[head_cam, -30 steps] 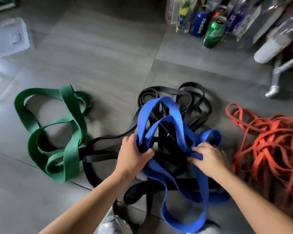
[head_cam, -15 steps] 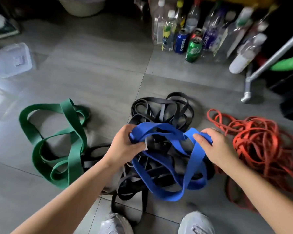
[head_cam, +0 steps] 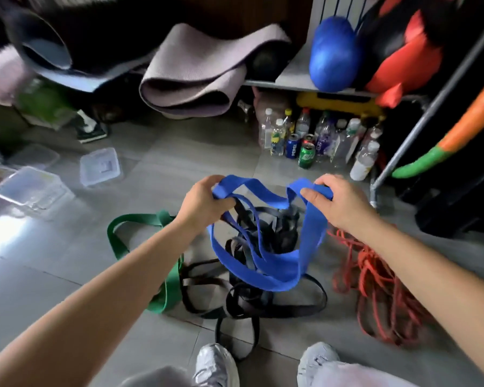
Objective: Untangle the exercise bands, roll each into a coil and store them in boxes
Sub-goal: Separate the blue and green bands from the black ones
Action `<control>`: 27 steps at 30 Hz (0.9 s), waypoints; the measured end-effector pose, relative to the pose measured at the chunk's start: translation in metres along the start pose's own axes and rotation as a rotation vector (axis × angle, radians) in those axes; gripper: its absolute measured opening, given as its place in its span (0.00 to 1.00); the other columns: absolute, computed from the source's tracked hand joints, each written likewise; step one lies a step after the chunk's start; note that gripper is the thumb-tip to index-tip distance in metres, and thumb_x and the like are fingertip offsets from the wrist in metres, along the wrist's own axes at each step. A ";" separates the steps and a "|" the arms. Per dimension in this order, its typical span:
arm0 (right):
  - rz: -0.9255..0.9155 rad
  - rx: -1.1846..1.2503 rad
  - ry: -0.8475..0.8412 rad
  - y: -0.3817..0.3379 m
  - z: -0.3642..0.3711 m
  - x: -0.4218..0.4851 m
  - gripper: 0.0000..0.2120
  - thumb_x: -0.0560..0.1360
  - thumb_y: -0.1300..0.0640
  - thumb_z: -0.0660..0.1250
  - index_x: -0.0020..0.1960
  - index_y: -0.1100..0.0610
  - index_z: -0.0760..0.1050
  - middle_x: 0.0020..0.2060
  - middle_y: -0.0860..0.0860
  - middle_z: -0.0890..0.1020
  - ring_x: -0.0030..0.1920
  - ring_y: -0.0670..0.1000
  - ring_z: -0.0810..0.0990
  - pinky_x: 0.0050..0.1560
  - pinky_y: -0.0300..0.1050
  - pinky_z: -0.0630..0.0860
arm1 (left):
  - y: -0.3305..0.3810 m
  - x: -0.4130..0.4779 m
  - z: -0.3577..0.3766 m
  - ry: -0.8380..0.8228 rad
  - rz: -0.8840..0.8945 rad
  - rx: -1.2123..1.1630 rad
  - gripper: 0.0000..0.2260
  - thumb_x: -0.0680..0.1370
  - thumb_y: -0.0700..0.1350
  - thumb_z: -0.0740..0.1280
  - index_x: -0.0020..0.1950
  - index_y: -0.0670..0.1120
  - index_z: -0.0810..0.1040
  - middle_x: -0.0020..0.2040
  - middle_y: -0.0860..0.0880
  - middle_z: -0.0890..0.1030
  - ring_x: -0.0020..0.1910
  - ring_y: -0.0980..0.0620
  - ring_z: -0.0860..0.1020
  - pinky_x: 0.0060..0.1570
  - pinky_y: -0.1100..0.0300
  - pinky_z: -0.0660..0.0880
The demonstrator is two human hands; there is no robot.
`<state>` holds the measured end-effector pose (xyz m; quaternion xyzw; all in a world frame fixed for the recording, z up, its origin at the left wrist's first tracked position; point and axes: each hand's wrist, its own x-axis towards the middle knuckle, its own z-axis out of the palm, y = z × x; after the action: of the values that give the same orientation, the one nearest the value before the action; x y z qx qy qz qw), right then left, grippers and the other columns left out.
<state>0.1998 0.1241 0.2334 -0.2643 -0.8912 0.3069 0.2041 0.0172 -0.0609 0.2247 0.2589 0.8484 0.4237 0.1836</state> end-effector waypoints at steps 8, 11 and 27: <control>-0.018 -0.084 0.121 -0.086 -0.027 -0.009 0.20 0.73 0.42 0.66 0.41 0.60 0.73 0.34 0.51 0.72 0.35 0.54 0.71 0.29 0.43 0.62 | 0.028 -0.043 -0.053 0.117 0.078 0.093 0.19 0.69 0.42 0.70 0.58 0.54 0.75 0.33 0.60 0.77 0.32 0.57 0.76 0.33 0.61 0.71; -0.038 -0.057 0.141 -0.099 -0.035 -0.019 0.18 0.73 0.43 0.67 0.42 0.60 0.72 0.36 0.51 0.72 0.36 0.53 0.71 0.30 0.44 0.60 | 0.030 -0.052 -0.067 0.078 0.013 0.118 0.15 0.68 0.42 0.73 0.51 0.46 0.72 0.39 0.49 0.78 0.33 0.50 0.75 0.34 0.58 0.73; -0.206 0.049 0.006 -0.199 -0.030 -0.032 0.15 0.71 0.47 0.70 0.40 0.56 0.69 0.35 0.49 0.72 0.37 0.51 0.70 0.34 0.44 0.60 | 0.077 -0.110 -0.041 -0.153 0.232 -0.168 0.36 0.67 0.41 0.78 0.68 0.45 0.61 0.55 0.53 0.72 0.50 0.60 0.73 0.40 0.69 0.72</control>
<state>0.1716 -0.0153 0.3797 -0.1670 -0.9052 0.3053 0.2438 0.1045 -0.1129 0.3210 0.3702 0.7579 0.4907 0.2186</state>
